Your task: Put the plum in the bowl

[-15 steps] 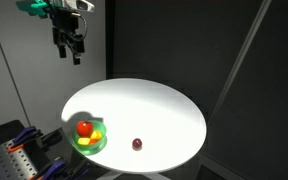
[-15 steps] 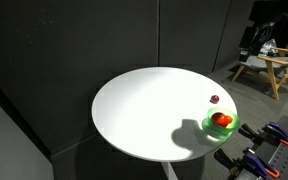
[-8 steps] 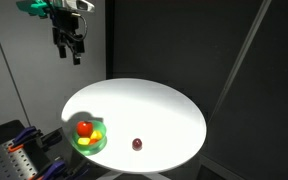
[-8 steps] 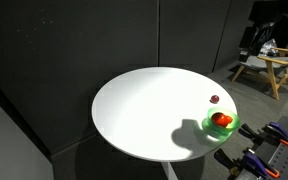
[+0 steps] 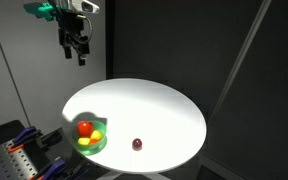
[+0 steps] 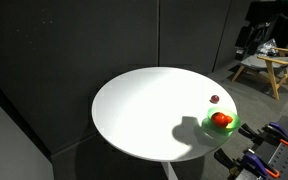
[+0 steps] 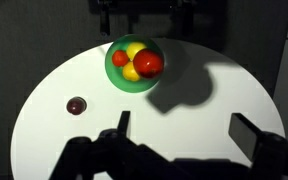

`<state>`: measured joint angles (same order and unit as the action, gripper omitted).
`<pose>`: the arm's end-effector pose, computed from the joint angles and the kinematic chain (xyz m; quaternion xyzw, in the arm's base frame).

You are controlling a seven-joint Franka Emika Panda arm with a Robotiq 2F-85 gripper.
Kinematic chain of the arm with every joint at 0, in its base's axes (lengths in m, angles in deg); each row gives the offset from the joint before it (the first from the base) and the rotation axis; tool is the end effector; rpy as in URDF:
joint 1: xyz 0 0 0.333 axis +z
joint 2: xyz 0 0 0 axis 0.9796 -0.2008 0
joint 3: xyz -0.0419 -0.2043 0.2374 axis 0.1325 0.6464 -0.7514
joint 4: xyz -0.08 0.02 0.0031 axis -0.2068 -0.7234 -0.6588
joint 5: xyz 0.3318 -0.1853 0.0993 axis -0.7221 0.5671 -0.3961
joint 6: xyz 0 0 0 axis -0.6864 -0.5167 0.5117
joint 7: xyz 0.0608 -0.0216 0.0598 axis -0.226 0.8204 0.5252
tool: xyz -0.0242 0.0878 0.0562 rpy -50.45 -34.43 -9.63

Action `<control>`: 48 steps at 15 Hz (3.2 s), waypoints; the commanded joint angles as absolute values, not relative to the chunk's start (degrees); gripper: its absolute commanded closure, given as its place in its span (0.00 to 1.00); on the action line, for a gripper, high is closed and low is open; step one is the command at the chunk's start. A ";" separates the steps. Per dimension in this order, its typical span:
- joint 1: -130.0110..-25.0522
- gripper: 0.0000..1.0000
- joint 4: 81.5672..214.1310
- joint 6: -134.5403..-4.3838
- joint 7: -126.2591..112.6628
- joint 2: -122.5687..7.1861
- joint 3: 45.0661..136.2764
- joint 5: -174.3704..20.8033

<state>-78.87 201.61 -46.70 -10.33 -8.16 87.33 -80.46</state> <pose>0.3674 -0.0060 0.4588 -0.9997 0.0203 0.0113 0.0089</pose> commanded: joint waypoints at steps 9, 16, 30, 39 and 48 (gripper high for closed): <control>-82.28 0.00 195.91 -55.59 -16.46 -20.35 92.78 -78.98; -85.17 0.00 192.90 -60.92 -16.42 -30.80 94.23 -75.06; -86.93 0.00 190.77 -68.65 -16.03 -41.67 95.98 -76.11; -87.15 0.00 189.74 -70.12 -15.82 -42.82 96.20 -76.36; -88.55 0.00 185.90 -75.61 -15.98 -50.78 96.88 -78.55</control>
<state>-87.77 188.80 -75.04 -15.84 -47.40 96.87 -77.00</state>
